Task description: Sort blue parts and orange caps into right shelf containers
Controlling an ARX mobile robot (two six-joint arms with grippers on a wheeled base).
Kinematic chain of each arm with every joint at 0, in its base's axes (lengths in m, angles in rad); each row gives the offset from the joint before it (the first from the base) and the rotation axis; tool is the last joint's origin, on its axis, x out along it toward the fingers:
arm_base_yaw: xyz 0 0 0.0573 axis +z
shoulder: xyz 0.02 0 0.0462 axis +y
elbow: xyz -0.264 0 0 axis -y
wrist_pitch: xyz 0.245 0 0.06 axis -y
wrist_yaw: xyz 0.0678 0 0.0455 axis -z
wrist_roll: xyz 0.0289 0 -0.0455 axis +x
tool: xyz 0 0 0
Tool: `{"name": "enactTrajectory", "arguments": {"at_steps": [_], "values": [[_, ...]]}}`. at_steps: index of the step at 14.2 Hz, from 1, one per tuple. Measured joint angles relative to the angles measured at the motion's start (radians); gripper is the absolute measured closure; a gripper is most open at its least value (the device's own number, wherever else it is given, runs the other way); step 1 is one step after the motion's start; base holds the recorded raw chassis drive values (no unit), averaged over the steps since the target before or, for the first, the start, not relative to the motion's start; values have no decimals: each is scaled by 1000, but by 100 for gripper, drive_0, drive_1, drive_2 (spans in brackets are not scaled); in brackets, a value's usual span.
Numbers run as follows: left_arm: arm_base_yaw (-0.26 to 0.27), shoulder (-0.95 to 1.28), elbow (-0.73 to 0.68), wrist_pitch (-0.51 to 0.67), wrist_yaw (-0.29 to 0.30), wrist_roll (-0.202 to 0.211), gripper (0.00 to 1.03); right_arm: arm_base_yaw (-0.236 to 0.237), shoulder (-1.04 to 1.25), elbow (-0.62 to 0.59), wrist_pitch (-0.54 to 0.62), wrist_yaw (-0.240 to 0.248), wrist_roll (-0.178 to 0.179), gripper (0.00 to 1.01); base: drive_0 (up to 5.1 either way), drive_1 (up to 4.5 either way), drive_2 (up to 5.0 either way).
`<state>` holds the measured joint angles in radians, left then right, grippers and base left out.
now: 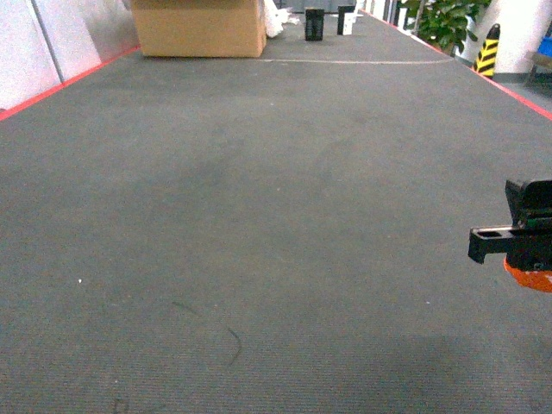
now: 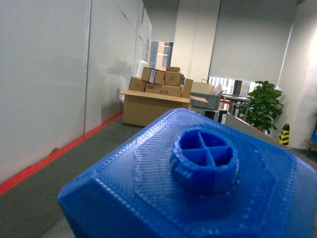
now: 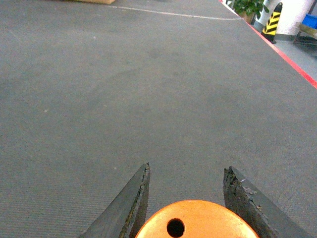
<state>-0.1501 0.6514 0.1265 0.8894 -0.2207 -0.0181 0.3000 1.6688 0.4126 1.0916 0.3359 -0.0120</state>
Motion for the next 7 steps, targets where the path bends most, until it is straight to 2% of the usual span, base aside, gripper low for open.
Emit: {"name": "enactTrajectory", "arguments": {"at_steps": [4,7], "values": [[0,0,0,0,0,0,43,35,-238,-19,-127,-14,20,61,0,0,0],[0,0,0,0,0,0,43,41,-426,-48,-238,-14,20,61,0,0,0]]}}
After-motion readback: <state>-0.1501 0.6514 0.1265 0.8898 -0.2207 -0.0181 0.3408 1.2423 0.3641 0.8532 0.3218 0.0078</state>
